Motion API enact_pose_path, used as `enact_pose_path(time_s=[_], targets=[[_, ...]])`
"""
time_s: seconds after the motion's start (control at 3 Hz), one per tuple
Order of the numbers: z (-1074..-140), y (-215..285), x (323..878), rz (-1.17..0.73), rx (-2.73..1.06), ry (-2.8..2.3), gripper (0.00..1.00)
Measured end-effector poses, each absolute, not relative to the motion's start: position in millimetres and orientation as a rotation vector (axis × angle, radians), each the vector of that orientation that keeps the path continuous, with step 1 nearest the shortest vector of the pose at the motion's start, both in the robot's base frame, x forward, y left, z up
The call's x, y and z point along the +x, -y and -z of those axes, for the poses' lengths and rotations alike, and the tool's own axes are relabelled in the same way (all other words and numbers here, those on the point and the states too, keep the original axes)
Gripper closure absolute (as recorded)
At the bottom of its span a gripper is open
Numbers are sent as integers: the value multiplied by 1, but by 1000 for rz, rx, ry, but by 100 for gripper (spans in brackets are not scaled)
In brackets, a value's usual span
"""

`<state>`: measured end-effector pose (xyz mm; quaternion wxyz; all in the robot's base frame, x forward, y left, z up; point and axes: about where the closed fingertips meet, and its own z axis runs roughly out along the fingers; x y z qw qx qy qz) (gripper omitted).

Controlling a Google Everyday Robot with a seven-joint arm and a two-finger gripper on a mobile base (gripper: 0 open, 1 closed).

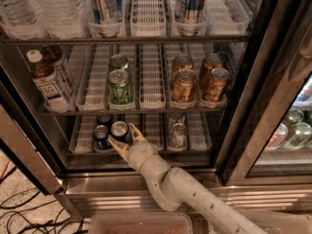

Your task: Pick pepsi can from bottom shelf of fridge

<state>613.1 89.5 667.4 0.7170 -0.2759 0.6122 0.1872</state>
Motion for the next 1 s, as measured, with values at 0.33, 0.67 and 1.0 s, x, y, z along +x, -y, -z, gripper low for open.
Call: enact_pose_path(time_s=[0.33, 0.67, 1.0], targets=[[-688, -94, 593, -442, -698, -1292, 100], [-688, -85, 573, -531, -784, -1303, 100], [-674, -73, 566, -646, -879, -1386, 100]])
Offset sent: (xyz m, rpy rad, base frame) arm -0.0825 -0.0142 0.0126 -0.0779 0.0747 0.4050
